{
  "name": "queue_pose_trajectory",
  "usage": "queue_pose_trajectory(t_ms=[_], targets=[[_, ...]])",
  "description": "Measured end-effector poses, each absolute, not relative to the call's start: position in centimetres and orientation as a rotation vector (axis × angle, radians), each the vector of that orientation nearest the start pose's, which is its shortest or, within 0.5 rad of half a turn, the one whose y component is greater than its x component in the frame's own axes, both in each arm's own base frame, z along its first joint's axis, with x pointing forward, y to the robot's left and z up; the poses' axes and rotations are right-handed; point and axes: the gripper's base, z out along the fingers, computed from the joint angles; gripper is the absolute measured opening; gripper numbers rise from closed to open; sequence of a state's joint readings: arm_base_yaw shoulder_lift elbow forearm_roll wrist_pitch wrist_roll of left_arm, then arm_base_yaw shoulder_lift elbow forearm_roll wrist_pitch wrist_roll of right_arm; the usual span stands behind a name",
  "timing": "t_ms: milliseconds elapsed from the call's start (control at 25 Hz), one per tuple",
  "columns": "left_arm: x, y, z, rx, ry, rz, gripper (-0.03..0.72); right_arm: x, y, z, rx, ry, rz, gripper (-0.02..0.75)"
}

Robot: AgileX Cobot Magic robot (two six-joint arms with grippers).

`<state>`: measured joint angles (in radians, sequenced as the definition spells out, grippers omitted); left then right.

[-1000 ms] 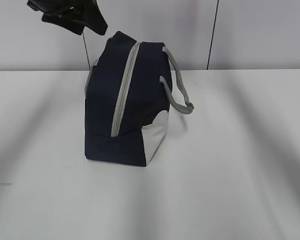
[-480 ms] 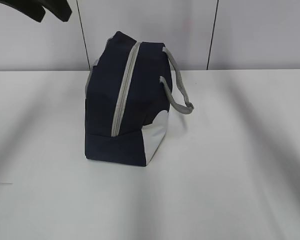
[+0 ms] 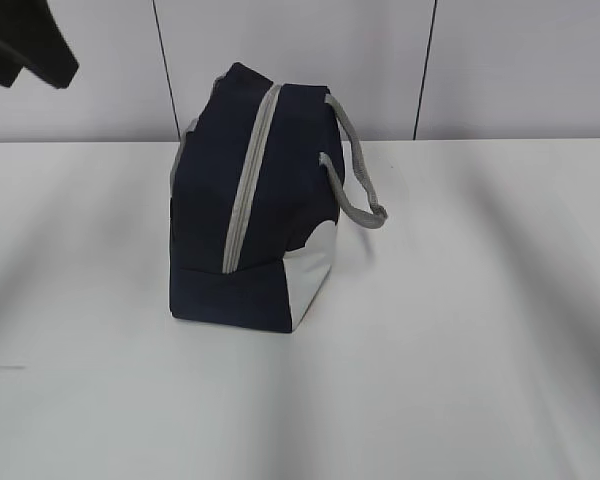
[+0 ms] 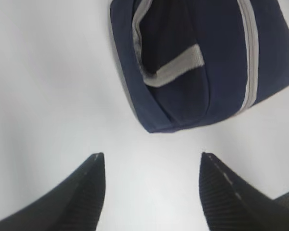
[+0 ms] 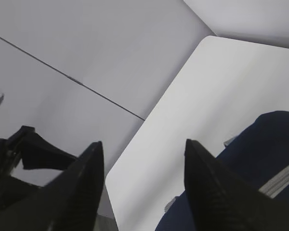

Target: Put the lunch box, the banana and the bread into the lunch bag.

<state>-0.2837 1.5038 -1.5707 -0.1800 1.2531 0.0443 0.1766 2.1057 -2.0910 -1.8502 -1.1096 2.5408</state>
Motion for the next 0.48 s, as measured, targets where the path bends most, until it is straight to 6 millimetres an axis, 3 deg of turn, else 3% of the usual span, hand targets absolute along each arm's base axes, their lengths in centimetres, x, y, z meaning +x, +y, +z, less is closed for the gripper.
queue_pose_trajectory(t_ms=[200, 480], targets=[[25.1, -8.9, 38.3, 0.387, 2.668, -0.328, 0.440, 42.5, 14.9, 38.1, -0.322, 1.957, 1.282, 0.426], [20.8, -7.7, 38.8, 0.373, 2.630, -0.336, 0.433, 37.3, 15.3, 34.8, -0.120, 1.972, 0.949, 0.426]])
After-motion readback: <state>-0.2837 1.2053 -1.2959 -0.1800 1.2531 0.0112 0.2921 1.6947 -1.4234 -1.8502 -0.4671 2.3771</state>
